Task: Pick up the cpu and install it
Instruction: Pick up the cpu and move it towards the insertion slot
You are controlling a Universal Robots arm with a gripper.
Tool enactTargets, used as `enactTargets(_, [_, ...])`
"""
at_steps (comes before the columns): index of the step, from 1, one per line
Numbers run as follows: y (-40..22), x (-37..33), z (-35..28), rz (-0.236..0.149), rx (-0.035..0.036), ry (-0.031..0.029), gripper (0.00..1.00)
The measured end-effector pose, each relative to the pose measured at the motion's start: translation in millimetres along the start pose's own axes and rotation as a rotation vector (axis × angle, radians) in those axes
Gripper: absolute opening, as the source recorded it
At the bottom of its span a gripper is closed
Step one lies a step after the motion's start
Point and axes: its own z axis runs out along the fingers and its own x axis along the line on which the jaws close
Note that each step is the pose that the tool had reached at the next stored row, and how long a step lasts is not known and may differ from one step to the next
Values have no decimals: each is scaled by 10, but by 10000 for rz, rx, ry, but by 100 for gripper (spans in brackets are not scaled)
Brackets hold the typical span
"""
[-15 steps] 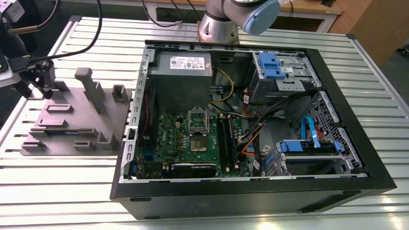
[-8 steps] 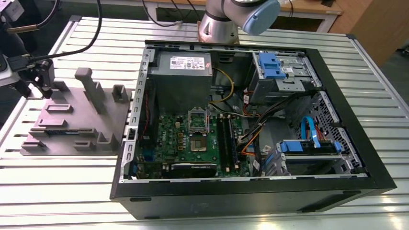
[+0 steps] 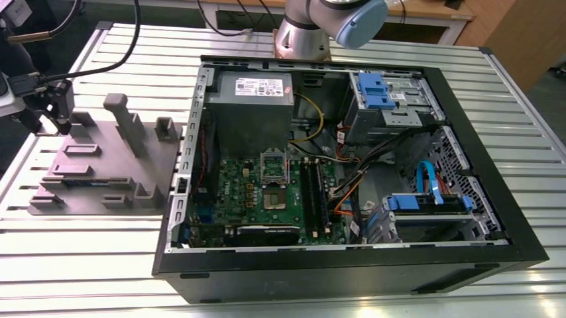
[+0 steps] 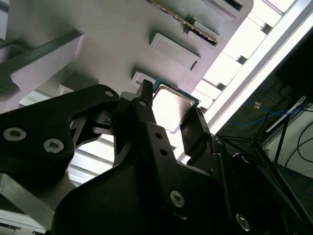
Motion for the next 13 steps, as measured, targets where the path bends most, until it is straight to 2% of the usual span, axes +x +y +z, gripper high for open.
enactTargets(9, [3, 0, -70, 0, -3, -3, 47])
enactTargets(13, [4, 0, -77, 0, -6, -6, 47])
